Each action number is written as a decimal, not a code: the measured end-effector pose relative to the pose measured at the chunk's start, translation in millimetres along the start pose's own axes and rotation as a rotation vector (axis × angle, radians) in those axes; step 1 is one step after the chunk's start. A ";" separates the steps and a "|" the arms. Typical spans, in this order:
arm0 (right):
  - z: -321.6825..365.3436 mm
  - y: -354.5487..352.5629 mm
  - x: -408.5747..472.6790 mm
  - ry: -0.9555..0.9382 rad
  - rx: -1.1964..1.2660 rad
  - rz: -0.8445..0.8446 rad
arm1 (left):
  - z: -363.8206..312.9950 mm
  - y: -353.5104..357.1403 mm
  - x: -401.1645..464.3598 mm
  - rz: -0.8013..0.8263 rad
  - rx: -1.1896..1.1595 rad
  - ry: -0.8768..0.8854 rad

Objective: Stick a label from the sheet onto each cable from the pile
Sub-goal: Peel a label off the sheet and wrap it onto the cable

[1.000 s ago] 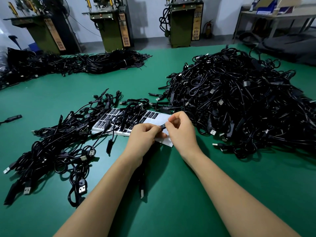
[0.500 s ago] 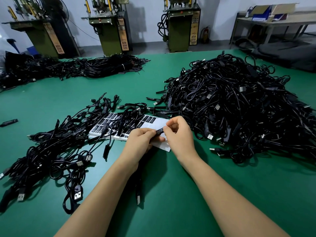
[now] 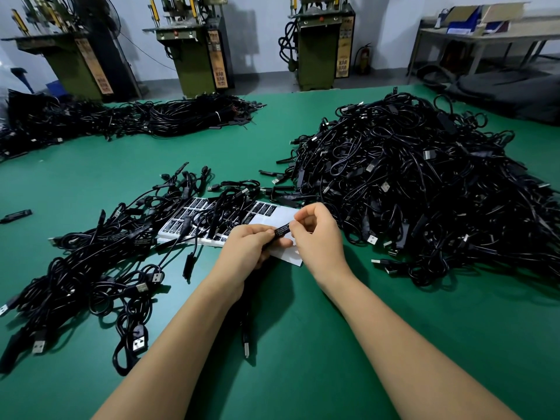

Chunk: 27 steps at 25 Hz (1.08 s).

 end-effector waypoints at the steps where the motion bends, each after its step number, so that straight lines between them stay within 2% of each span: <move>1: 0.1 0.2 -0.2 -0.003 -0.008 0.002 | 0.0 -0.3 -0.1 -0.008 0.002 0.001; 8: 3.8 1.1 -2.6 -0.040 -0.042 0.002 | -0.8 2.3 0.4 -0.022 0.011 0.066; 16: 4.3 0.3 -3.0 -0.040 -0.029 0.012 | -1.1 1.9 -1.0 -0.026 -0.031 0.013; 19: 5.3 0.4 -4.0 -0.018 0.047 0.053 | -0.7 -1.4 0.2 -0.059 -0.040 -0.033; 23: 1.7 -4.1 1.5 0.048 0.157 0.025 | 0.2 0.4 0.8 -0.028 -0.010 -0.031; 27: 3.2 -4.8 1.6 0.012 0.179 0.021 | 0.3 1.2 0.7 -0.008 0.008 -0.002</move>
Point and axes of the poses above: each hand's wrist, its own x-axis towards the middle knuckle, its own y-axis out of the palm, z = x × y, the point moved 6 cm from there along x, towards the middle knuckle, and after that the axes turned 14 degrees about y, right-handed, at the moved point
